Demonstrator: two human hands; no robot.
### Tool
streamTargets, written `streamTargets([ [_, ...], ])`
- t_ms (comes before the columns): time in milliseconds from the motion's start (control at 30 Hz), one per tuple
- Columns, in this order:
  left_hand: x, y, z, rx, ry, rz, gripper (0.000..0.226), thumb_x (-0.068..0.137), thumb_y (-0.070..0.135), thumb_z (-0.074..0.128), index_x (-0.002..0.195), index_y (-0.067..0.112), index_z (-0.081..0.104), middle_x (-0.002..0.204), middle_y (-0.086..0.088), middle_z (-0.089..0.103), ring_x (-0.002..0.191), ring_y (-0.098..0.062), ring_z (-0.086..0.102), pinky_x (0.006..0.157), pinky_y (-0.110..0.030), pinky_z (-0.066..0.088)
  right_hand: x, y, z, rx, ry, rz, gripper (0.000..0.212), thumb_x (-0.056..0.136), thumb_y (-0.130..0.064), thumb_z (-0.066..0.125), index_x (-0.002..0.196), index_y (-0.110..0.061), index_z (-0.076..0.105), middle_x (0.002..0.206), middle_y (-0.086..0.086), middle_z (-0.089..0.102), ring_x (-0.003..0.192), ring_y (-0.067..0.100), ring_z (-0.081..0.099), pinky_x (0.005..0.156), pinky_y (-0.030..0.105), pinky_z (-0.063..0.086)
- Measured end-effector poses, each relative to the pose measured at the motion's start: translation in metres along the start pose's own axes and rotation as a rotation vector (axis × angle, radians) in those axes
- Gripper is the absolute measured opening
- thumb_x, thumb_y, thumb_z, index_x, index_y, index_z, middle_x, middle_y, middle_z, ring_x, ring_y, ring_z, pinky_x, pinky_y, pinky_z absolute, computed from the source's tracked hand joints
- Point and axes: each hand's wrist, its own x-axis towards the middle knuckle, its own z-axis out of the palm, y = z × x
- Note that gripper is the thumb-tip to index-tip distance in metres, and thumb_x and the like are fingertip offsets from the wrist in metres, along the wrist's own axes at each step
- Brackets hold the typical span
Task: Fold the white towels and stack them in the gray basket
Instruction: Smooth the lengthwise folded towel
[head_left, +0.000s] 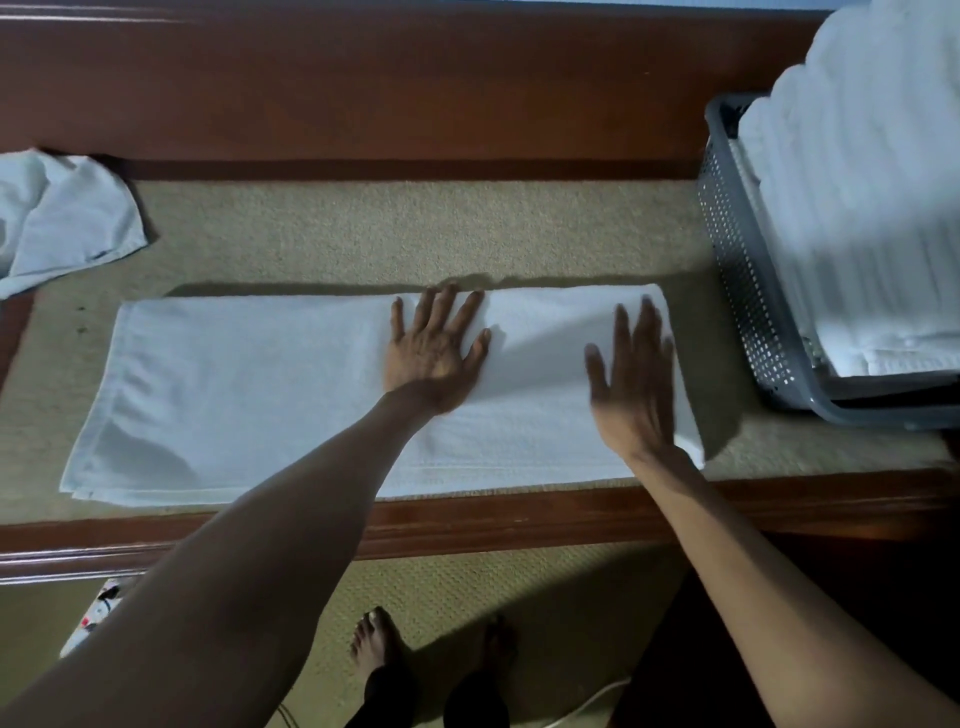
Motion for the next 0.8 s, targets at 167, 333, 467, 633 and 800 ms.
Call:
streamTargets([
  [167,-0.005,-0.003,0.001,-0.067,0.017,-0.013,0.066,0.105,0.058,0.008,0.164,0.032,-0.006,0.172,0.001,-0.011,0.159,-0.018,-0.01,0.126,-0.052,-0.008,0.017,-0.109,0.038,0.314,-0.019,0.035,0.058,0.108,-0.04,0.031,0.158,-0.01,0.032,0.167,0.017,0.02,0.155,0.029,0.018,0.126,0.047,0.016],
  [333,-0.025,-0.035,-0.004,-0.065,-0.032,-0.012,0.062,0.106,0.056,0.006,0.162,0.036,-0.012,0.17,0.003,-0.02,0.156,-0.014,-0.02,0.125,-0.049,-0.012,0.011,-0.117,0.065,0.076,0.028,0.07,0.06,0.106,-0.043,0.03,0.156,-0.01,0.035,0.164,0.014,0.03,0.153,0.027,0.024,0.123,0.052,0.015],
  [467,-0.05,-0.092,-0.016,-0.052,-0.038,-0.054,0.064,0.104,0.065,0.007,0.16,0.043,-0.013,0.169,0.009,-0.021,0.155,-0.01,-0.021,0.124,-0.047,-0.016,0.012,-0.118,0.067,0.029,0.018,0.053,0.064,0.105,-0.05,0.028,0.156,-0.011,0.033,0.164,0.014,0.029,0.153,0.028,0.023,0.124,0.052,0.014],
  [633,-0.081,-0.179,-0.037,-0.028,-0.024,-0.215,0.068,0.099,0.075,0.007,0.159,0.049,-0.013,0.17,0.011,-0.018,0.156,-0.011,-0.018,0.126,-0.049,-0.01,0.011,-0.119,0.065,0.011,-0.005,0.048,0.065,0.106,-0.052,0.025,0.157,-0.012,0.029,0.166,0.012,0.025,0.155,0.025,0.017,0.125,0.052,0.011],
  [800,-0.109,-0.25,-0.055,-0.009,0.007,-0.342,0.073,0.095,0.081,0.005,0.159,0.049,-0.01,0.171,0.012,-0.012,0.157,-0.013,-0.013,0.127,-0.049,-0.005,0.011,-0.124,0.065,-0.017,-0.009,0.068,0.066,0.106,-0.054,0.025,0.158,-0.012,0.028,0.167,0.012,0.023,0.155,0.026,0.018,0.126,0.051,0.011],
])
